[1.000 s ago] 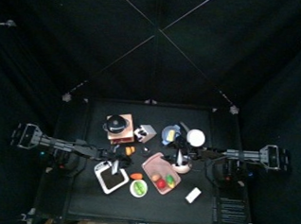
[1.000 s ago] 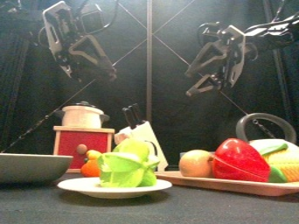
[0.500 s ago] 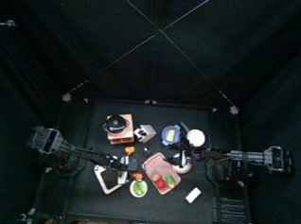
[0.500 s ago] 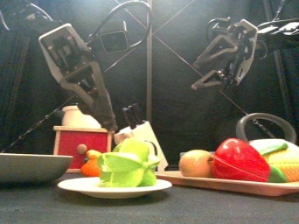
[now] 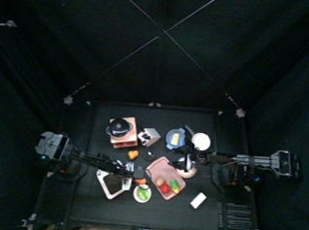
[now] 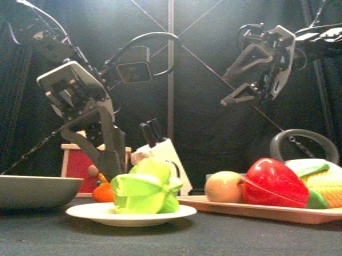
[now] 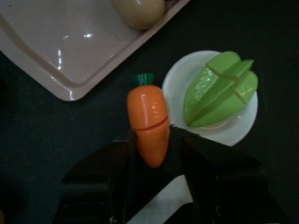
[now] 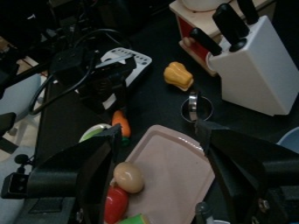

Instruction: Grab carrot

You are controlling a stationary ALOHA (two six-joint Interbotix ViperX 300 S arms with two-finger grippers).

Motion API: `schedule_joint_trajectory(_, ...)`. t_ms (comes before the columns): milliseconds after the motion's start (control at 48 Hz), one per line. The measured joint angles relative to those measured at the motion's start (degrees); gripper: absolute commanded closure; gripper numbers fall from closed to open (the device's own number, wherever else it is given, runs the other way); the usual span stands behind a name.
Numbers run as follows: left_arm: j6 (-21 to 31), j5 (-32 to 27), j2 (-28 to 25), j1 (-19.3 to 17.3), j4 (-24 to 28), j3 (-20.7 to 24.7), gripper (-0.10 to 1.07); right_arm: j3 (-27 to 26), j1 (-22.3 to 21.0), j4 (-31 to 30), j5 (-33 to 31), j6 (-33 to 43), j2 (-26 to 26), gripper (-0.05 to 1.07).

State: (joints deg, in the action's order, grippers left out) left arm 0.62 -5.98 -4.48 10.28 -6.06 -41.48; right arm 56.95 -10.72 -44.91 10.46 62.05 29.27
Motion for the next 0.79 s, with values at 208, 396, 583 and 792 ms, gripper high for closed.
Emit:
schedule_joint_trajectory(208,0.0,0.0,-2.11,0.0,0.0,0.97,0.15,0.09,-0.26,0.18,0.0,-0.09,-0.09,0.05)
schedule_joint_trajectory(396,0.0,-0.09,-3.43,0.0,0.0,1.05,0.12,0.35,-0.79,0.53,0.0,0.0,-0.09,0.05)
schedule_joint_trajectory(583,0.09,-0.09,-3.69,-0.09,0.0,1.23,0.13,0.44,-1.32,0.7,0.0,-0.09,-0.09,0.05)
schedule_joint_trajectory(792,0.09,-0.44,-3.87,-0.26,0.0,1.23,0.19,0.7,-1.85,1.23,0.0,-0.09,-0.18,0.05)
